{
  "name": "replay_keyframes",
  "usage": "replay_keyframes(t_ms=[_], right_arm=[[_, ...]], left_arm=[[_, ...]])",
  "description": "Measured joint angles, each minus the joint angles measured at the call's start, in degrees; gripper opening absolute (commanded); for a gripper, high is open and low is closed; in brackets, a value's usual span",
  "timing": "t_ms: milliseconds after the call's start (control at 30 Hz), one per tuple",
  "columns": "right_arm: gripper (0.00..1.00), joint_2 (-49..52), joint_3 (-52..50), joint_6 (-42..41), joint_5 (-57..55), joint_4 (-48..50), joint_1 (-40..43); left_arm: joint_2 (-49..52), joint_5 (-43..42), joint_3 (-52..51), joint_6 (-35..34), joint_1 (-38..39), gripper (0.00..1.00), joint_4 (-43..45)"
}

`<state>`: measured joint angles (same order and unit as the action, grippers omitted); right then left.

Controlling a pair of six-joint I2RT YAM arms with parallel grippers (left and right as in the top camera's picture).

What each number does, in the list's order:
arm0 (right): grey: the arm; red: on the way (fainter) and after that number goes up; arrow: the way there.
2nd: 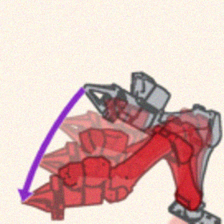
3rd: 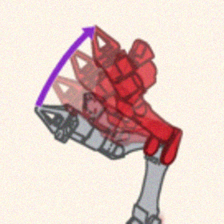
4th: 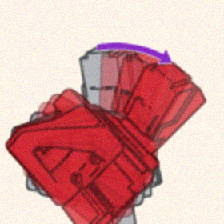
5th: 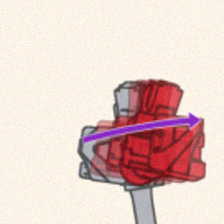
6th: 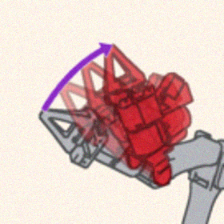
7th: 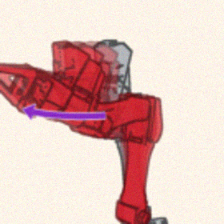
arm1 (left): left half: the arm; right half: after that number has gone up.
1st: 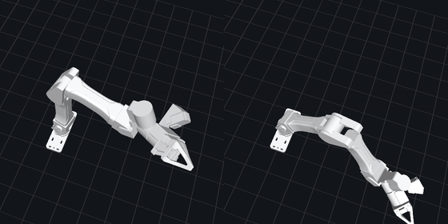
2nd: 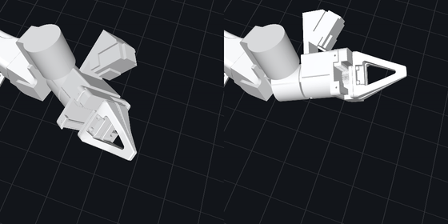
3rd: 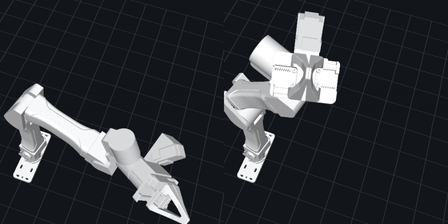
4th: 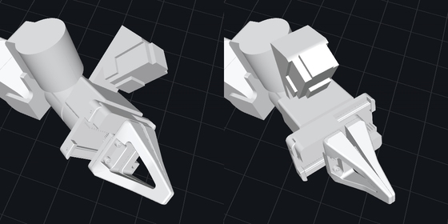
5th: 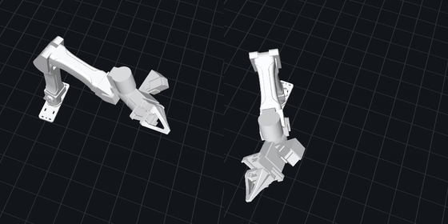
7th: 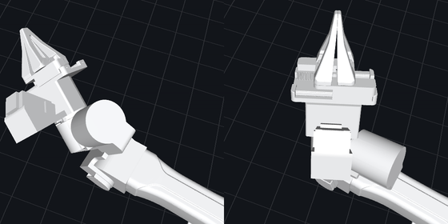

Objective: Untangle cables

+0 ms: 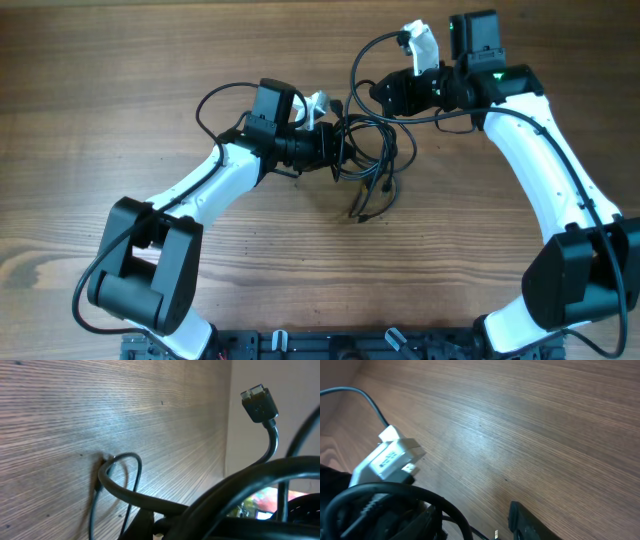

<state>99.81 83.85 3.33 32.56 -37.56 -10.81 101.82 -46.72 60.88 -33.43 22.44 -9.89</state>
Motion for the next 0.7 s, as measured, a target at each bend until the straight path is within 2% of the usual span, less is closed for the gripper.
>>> replay_keyframes(t_ms=[100, 200, 467, 700], right_arm=[[0.17, 0.6, 0.0, 0.4, -1.1, -1.1, 0.0], [0.04, 0.7, 0.0, 0.4, -1.4, -0.7, 0.0], [0.04, 0.0, 2.8, -3.0, -3.3, 3.8, 2.0], [0.04, -7.1, 10.2, -4.4, -8.3, 6.2, 3.3]], left_arm=[[0.0, -1.0, 0.0, 0.2, 0.0, 0.04, 0.0], [0.0, -1.2, 0.0, 0.2, 0.0, 0.04, 0.0], [0.0, -1.0, 0.0, 0.2, 0.0, 0.04, -0.5], [0.0, 0.0, 0.2, 0.1, -0.1, 0.04, -1.9]])
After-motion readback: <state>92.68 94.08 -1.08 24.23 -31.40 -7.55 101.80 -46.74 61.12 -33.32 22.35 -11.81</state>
